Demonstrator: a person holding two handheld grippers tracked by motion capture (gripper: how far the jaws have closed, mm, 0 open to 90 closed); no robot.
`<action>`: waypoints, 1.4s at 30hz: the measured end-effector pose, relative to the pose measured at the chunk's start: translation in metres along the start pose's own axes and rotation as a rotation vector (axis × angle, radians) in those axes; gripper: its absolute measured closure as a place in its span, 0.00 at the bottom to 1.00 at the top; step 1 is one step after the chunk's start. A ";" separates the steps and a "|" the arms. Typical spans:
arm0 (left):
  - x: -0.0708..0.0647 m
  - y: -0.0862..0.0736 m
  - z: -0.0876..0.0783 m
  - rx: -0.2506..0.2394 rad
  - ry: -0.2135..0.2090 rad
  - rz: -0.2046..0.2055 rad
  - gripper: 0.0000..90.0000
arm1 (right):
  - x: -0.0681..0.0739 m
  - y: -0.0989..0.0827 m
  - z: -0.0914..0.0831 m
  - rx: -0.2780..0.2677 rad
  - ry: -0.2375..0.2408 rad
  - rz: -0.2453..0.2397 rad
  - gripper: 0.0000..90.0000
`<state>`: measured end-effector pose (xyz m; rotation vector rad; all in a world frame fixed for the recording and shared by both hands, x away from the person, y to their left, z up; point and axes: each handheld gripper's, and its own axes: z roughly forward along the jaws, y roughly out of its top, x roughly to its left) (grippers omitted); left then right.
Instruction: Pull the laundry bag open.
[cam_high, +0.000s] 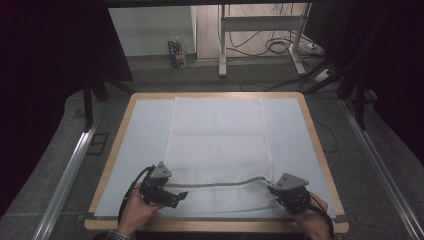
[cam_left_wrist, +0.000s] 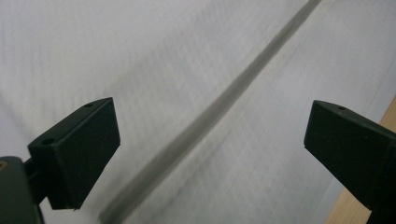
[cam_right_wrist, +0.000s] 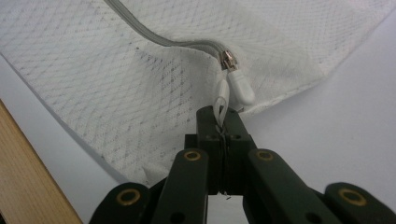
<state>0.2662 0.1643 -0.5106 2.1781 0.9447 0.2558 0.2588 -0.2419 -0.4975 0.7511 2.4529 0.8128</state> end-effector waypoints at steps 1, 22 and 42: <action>-0.001 0.006 0.002 0.001 -0.011 0.005 0.05 | 0.000 0.000 0.000 -0.003 0.002 0.005 0.97; -0.037 0.115 0.071 -0.035 -0.107 0.175 0.09 | -0.002 0.000 -0.005 -0.061 0.005 0.002 0.97; -0.093 0.181 0.129 -0.015 -0.188 0.319 0.08 | -0.002 0.001 -0.008 -0.101 0.018 0.000 0.97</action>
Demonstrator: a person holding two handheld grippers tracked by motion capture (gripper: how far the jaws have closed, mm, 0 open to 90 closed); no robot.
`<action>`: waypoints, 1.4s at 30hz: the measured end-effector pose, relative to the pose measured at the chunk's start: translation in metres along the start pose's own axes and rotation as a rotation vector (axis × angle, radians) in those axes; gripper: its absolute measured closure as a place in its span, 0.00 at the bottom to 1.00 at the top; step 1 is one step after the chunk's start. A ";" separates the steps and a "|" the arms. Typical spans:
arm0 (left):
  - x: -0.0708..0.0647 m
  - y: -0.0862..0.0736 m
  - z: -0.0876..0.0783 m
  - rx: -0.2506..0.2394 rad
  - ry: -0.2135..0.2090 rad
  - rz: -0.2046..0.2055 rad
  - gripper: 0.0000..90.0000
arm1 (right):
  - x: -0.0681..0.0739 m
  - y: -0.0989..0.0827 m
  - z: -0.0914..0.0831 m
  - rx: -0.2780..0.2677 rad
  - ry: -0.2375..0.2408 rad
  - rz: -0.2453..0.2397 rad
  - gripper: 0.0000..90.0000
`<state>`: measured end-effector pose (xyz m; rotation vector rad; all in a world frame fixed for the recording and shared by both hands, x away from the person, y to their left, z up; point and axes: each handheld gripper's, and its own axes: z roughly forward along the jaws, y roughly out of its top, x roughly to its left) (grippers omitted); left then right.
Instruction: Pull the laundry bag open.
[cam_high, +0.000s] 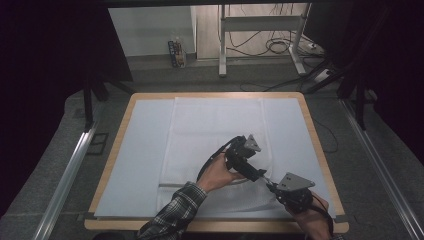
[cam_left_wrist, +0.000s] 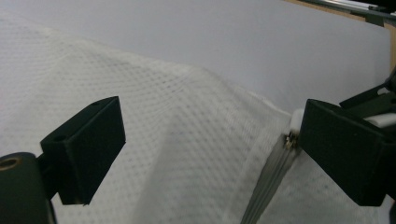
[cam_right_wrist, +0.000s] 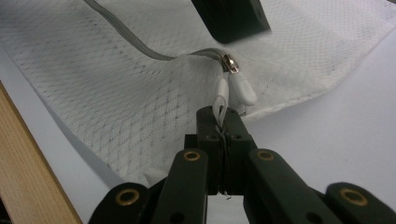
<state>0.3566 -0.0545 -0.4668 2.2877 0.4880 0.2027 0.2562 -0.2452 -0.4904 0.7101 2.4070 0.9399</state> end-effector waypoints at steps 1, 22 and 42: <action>-0.002 0.002 0.004 0.004 -0.003 0.010 0.08 | 0.000 0.000 0.000 0.000 0.001 0.000 0.97; 0.009 -0.012 -0.004 0.010 0.034 -0.046 0.10 | -0.001 -0.001 0.001 0.018 -0.006 0.002 0.97; 0.015 -0.021 -0.007 -0.007 -0.267 -0.139 0.67 | 0.004 -0.001 0.002 0.034 -0.010 -0.054 0.96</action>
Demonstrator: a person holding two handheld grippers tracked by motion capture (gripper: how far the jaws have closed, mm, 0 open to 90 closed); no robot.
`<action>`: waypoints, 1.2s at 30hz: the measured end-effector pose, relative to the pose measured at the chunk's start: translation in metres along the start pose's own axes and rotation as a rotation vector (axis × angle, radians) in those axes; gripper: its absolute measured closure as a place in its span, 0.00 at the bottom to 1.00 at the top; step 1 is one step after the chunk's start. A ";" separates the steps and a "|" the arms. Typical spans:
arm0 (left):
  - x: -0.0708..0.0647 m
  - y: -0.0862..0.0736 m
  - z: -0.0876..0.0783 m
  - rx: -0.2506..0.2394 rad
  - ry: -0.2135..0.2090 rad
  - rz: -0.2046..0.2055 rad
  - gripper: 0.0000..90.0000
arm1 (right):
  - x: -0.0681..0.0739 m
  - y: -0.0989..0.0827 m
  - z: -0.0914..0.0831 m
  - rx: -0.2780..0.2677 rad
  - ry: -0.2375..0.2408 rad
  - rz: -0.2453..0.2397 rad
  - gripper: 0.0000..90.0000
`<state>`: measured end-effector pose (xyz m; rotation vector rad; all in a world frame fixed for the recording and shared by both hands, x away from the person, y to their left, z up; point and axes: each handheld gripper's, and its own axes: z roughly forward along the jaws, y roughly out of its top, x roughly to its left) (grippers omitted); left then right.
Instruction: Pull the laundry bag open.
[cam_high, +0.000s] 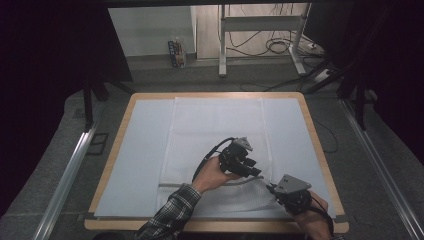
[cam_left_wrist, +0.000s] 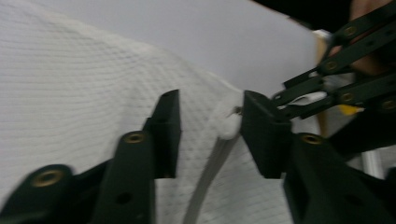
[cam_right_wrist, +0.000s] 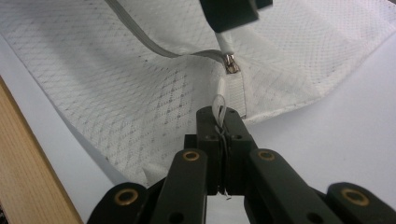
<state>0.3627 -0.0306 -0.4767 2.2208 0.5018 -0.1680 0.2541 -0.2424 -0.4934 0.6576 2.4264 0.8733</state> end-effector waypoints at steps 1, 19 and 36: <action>0.001 0.000 0.002 -0.004 -0.039 -0.021 0.71 | 0.000 0.000 0.000 0.001 -0.001 -0.004 0.96; 0.003 -0.004 0.005 0.070 -0.131 -0.031 0.89 | 0.003 0.000 0.001 0.017 -0.028 -0.049 0.96; 0.002 -0.006 0.007 0.099 -0.146 -0.042 0.89 | 0.006 0.001 0.000 0.020 -0.027 -0.085 0.96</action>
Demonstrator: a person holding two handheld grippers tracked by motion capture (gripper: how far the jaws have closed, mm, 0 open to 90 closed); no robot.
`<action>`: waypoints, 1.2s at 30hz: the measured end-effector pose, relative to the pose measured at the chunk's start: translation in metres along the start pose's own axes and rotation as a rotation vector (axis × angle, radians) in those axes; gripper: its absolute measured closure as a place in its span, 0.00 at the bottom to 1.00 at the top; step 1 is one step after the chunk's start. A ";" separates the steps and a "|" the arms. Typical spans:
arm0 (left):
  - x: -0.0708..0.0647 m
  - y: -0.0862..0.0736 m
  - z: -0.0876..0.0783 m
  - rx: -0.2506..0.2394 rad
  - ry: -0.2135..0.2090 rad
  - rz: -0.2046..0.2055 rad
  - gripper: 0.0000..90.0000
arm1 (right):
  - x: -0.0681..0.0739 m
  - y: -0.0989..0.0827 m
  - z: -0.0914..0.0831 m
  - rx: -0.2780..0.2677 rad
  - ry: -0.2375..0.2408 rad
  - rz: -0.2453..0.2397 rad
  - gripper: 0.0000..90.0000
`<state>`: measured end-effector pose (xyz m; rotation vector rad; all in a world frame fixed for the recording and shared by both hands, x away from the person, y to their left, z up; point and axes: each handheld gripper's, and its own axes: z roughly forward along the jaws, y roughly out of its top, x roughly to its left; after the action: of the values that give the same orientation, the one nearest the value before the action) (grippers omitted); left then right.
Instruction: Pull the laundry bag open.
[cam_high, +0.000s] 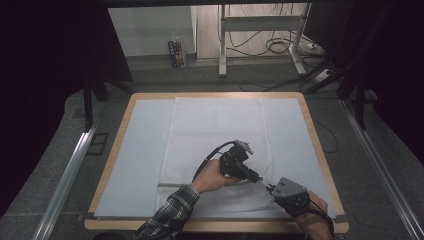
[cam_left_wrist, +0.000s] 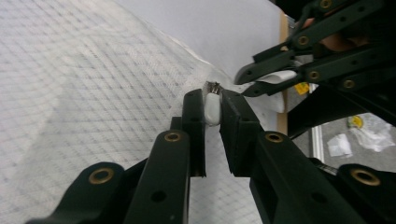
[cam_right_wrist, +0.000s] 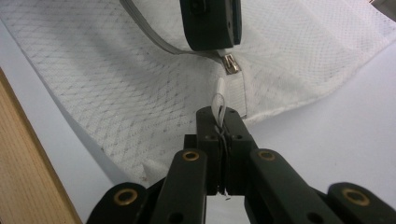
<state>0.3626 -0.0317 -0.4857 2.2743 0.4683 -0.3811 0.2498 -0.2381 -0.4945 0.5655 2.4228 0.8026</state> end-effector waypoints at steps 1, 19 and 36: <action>-0.001 0.000 0.000 0.005 0.000 0.002 0.90 | 0.000 0.000 0.000 0.001 -0.001 -0.002 0.96; -0.003 -0.008 0.000 0.009 -0.025 0.014 0.91 | -0.001 -0.001 0.003 0.022 0.013 0.004 0.96; -0.008 -0.016 -0.003 -0.013 0.006 0.082 0.92 | -0.019 -0.002 0.007 0.003 0.082 0.144 0.57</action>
<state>0.3492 -0.0212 -0.4903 2.2744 0.3784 -0.3296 0.2678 -0.2462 -0.4938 0.7276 2.4796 0.8974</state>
